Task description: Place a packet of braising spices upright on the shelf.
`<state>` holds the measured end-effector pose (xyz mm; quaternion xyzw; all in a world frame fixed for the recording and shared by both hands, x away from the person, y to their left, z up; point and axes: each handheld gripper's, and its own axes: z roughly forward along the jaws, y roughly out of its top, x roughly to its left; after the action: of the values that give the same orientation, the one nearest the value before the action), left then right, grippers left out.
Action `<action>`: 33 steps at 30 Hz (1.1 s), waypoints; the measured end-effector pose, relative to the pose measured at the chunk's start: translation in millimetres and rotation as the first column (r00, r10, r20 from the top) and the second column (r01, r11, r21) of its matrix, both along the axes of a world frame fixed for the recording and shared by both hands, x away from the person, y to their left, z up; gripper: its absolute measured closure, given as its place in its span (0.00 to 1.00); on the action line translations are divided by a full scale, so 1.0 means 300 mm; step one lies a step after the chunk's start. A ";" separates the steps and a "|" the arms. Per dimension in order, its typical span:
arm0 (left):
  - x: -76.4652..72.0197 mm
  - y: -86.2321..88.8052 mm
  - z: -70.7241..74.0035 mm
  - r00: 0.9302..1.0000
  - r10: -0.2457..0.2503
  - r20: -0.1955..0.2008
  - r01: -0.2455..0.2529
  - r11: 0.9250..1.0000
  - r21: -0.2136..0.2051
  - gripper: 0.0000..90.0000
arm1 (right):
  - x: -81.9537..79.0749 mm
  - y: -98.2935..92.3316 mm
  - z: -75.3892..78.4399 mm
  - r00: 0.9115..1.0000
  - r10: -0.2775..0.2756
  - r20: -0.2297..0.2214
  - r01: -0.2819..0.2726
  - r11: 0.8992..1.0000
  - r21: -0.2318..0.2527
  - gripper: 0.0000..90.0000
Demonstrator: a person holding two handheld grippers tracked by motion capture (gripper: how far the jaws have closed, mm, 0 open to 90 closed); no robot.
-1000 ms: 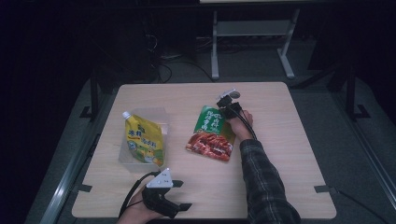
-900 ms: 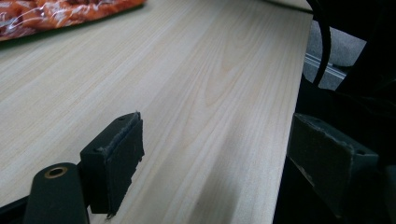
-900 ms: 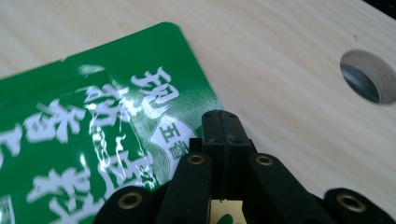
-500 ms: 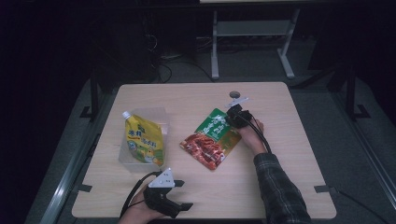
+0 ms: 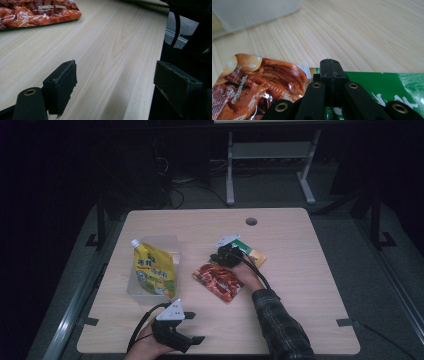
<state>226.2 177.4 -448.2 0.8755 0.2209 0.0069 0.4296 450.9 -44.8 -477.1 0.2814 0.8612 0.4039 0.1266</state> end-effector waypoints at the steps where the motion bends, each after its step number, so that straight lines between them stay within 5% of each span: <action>1: 0.000 -0.001 0.000 1.000 -0.001 -0.001 0.001 1.000 0.001 0.20 | -0.003 -0.003 -0.003 1.000 -0.002 0.003 0.002 1.000 0.001 1.00; 7: -0.001 -0.007 -0.003 1.000 -0.008 -0.003 0.008 1.000 0.010 0.20 | -0.033 -0.032 -0.006 0.999 -0.028 -0.028 0.028 1.000 0.011 1.00; 18: -0.004 -0.025 -0.008 1.000 -0.011 0.002 0.011 1.000 0.019 0.20 | -0.220 -0.117 -0.004 0.989 -0.145 -0.015 0.145 0.989 -0.003 1.00; 26: 0.010 -0.042 -0.005 1.000 0.004 -0.008 -0.004 1.000 0.020 0.20 | -0.302 -0.161 0.006 0.990 -0.140 -0.023 0.139 0.990 -0.029 0.98; 30: 0.033 -0.074 0.012 1.000 0.026 0.000 -0.026 0.999 0.023 0.22 | -0.308 -0.191 0.031 0.991 -0.134 -0.011 0.134 0.991 -0.024 0.92; 32: 0.052 -0.093 0.019 0.999 0.037 0.012 -0.038 0.999 0.021 0.22 | -0.311 -0.238 0.065 0.990 -0.135 -0.040 0.135 0.991 -0.014 0.75; 33: 0.062 -0.103 0.022 0.999 0.043 0.021 -0.043 0.999 0.024 0.22 | -0.311 -0.238 0.065 0.990 -0.135 -0.040 0.135 0.991 -0.014 0.75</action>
<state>244.9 146.4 -441.7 0.8756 0.2353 0.0276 0.4209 357.7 -116.1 -457.8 0.3466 0.8448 0.3838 0.1375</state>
